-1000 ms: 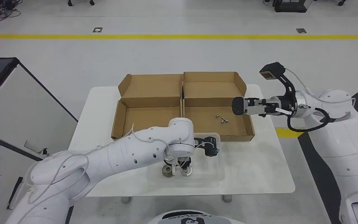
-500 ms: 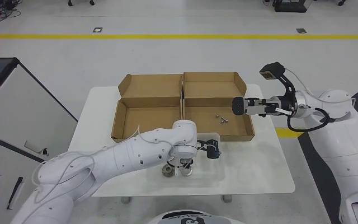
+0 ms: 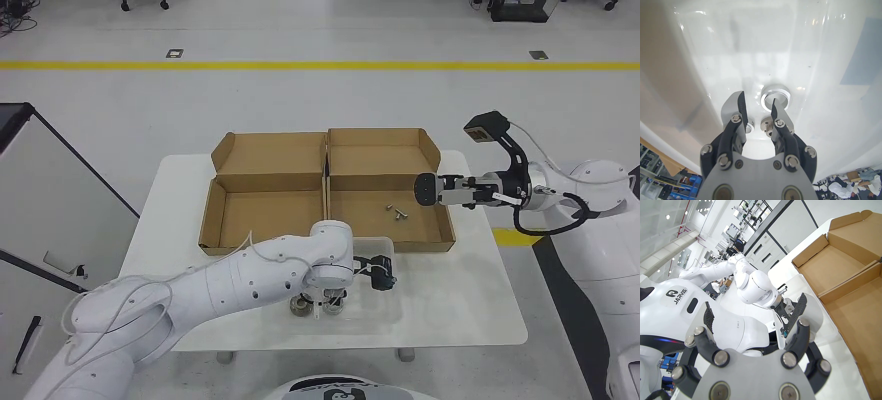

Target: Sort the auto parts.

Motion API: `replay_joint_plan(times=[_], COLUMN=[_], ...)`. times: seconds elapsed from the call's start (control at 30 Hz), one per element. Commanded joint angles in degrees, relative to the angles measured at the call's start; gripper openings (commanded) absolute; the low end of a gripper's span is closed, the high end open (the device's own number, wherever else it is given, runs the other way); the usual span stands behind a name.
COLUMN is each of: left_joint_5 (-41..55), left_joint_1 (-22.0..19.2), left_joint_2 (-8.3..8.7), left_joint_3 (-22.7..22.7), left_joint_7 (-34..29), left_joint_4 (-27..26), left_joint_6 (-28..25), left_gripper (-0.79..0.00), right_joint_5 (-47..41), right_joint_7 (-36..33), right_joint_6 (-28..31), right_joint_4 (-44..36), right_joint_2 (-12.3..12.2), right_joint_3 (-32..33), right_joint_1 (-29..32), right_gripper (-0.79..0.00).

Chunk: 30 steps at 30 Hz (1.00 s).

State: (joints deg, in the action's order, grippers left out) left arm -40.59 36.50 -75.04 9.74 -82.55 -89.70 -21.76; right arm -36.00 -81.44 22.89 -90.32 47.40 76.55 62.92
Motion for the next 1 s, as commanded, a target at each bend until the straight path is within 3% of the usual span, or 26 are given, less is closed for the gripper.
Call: replay_joint_plan(times=[0.0,0.3,0.97], left_joint_5=[0.19,0.14,-0.57], left_joint_1=[0.09,0.61,1.72], left_joint_2=[0.18,0.85,0.36], left_joint_3=[0.0,0.0,0.0], left_joint_7=[-0.11,-0.11,0.46], left_joint_4=[-0.2,-0.23,1.98], left_joint_6=[0.11,0.11,-0.47], left_gripper=[-0.428,-0.453,-0.517], right_joint_5=[0.0,0.0,0.0], right_joint_7=[0.0,0.0,0.0], right_joint_6=[0.0,0.0,0.0], right_joint_4=[0.0,0.0,0.0], right_joint_2=[0.0,0.0,0.0], right_joint_3=[0.0,0.0,0.0], right_joint_1=[0.0,0.0,0.0], right_gripper=[0.0,0.0,0.0])
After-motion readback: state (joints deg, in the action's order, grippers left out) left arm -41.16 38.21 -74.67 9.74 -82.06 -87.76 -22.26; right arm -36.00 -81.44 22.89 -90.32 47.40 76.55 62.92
